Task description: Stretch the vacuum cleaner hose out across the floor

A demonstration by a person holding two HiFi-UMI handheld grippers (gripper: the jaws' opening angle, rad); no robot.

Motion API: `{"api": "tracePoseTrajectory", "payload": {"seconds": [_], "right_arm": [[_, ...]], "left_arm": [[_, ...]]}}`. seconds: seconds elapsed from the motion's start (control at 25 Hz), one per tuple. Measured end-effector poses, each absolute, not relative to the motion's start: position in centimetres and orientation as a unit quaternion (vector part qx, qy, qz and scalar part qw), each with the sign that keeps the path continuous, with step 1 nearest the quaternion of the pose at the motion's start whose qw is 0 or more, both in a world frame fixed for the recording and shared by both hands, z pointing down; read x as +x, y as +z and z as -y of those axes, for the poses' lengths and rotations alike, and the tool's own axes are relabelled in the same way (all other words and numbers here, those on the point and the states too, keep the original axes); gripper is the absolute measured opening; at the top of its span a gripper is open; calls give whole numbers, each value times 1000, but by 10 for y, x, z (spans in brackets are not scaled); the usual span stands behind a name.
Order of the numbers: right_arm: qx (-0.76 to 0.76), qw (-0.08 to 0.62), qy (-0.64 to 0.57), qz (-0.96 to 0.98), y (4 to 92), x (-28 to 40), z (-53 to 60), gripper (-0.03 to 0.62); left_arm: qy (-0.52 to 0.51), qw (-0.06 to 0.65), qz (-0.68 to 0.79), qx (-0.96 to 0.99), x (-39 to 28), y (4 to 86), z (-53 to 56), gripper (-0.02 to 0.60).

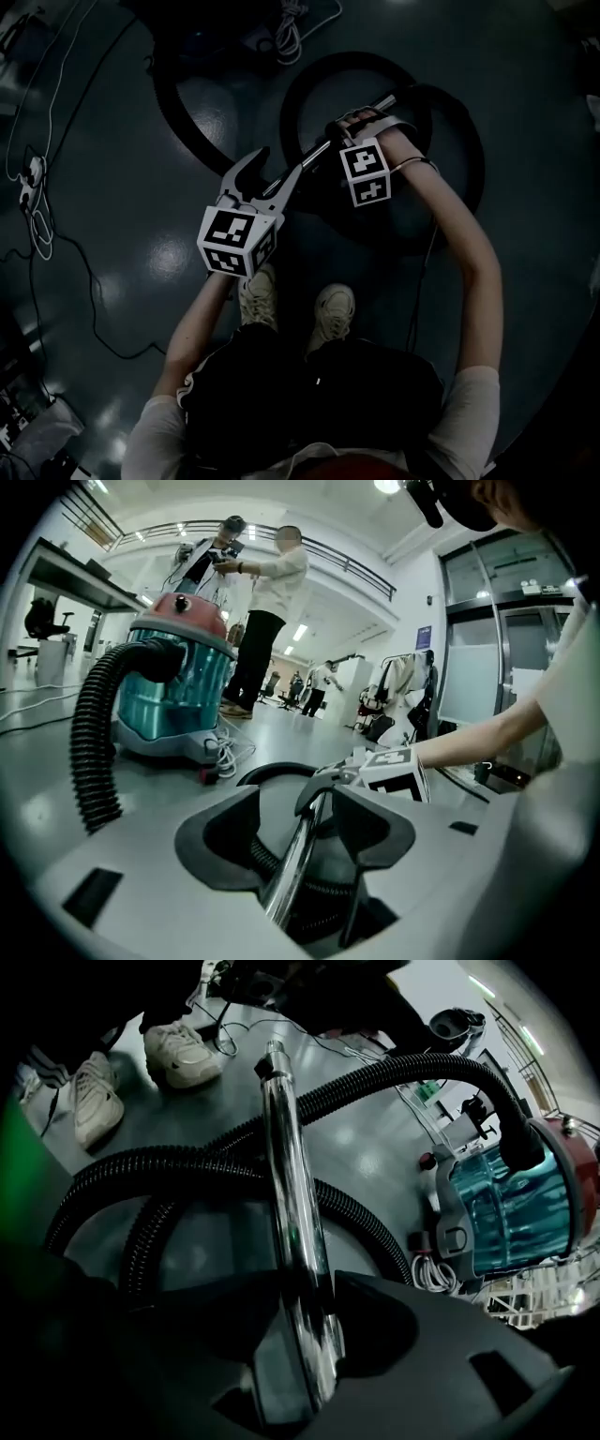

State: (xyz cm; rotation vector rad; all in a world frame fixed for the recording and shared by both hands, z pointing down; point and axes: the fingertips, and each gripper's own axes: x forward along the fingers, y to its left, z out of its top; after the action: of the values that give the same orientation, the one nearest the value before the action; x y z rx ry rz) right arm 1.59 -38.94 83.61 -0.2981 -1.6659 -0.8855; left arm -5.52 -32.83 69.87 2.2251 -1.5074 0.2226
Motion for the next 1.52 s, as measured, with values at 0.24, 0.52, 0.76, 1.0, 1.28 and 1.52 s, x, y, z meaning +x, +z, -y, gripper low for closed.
{"api": "tracePoseTrajectory", "payload": {"seconds": [0.24, 0.52, 0.76, 1.0, 1.28, 1.52], "right_arm": [[-124, 584, -374, 710, 835, 13, 387, 173], [-143, 595, -395, 685, 846, 9, 383, 173], [-143, 601, -421, 664, 873, 7, 399, 133], [-37, 639, -369, 674, 850, 62, 466, 133], [271, 668, -91, 687, 829, 238, 557, 133], [517, 643, 148, 545, 844, 433, 529, 133]], "left_arm": [[31, 202, 537, 819, -22, 670, 369, 224], [35, 194, 543, 816, -25, 677, 378, 224], [24, 215, 551, 806, -40, 690, 380, 224], [-20, 197, 535, 821, -43, 664, 391, 224], [3, 194, 506, 840, -9, 679, 397, 224], [44, 197, 492, 847, 10, 704, 397, 224]]}}
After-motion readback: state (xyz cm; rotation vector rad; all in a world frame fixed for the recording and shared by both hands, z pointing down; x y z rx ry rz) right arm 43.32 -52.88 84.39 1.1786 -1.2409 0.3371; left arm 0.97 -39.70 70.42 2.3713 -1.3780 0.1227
